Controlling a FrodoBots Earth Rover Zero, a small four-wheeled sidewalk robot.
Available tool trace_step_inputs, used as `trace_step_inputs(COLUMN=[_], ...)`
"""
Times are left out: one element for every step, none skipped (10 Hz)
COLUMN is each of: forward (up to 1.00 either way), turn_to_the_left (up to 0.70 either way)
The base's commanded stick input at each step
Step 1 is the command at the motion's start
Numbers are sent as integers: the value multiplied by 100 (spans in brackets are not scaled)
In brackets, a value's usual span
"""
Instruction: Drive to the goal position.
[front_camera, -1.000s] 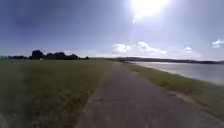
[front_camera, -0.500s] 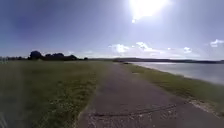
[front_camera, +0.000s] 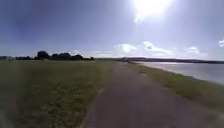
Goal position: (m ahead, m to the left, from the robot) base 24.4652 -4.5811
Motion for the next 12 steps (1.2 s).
trace_step_inputs(forward=[70, 70, 70, 70, 70, 70, 70, 70, 70, 70, 70, 70], turn_to_the_left=[5, 5, 5, 5, 5, 5, 5, -11, 5, 5, 5, 5])
